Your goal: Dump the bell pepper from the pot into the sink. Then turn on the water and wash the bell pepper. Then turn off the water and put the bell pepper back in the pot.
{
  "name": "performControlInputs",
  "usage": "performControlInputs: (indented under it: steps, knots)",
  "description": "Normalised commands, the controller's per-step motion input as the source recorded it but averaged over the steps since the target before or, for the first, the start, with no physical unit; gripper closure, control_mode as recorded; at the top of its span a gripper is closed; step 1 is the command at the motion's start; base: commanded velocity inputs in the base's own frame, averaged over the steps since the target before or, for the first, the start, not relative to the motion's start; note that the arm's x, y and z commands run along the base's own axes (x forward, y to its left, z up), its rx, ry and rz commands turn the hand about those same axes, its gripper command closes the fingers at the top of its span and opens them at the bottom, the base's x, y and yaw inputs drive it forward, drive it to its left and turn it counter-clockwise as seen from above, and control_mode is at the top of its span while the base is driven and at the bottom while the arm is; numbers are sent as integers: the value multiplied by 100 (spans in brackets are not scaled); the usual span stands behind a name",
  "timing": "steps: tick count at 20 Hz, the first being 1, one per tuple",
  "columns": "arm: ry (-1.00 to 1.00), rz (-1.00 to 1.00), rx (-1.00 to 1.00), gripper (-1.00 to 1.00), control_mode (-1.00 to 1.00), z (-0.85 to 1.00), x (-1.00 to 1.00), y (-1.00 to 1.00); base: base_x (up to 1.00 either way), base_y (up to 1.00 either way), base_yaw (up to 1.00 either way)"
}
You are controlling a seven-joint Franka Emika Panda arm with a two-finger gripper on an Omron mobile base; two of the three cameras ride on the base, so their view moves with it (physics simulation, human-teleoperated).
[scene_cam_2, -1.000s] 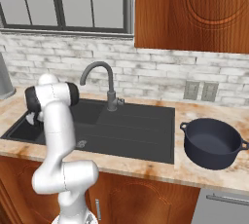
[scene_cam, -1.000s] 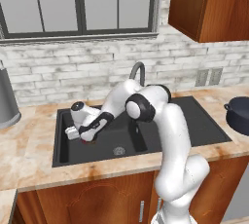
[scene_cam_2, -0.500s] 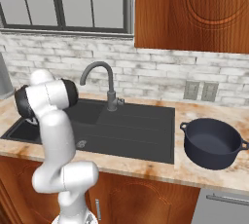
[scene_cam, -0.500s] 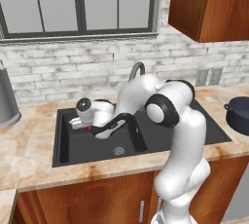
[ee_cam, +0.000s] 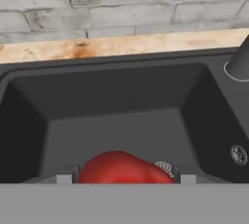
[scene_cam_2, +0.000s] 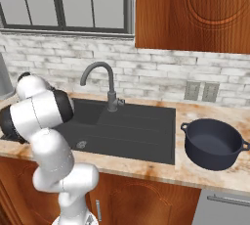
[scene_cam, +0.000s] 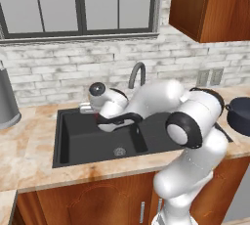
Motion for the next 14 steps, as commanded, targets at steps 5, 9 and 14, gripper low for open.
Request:
performControlInputs:
  steps: [5,9,14]
  knots:
    - [1,-4,2,100,-100,98,-34,-57,0,0,0]
    - [0,-2,0,100,-100,81,-40,-83,0,0,0]
    - [0,0,0,100,-100,53,-61,-98,0,0,0]
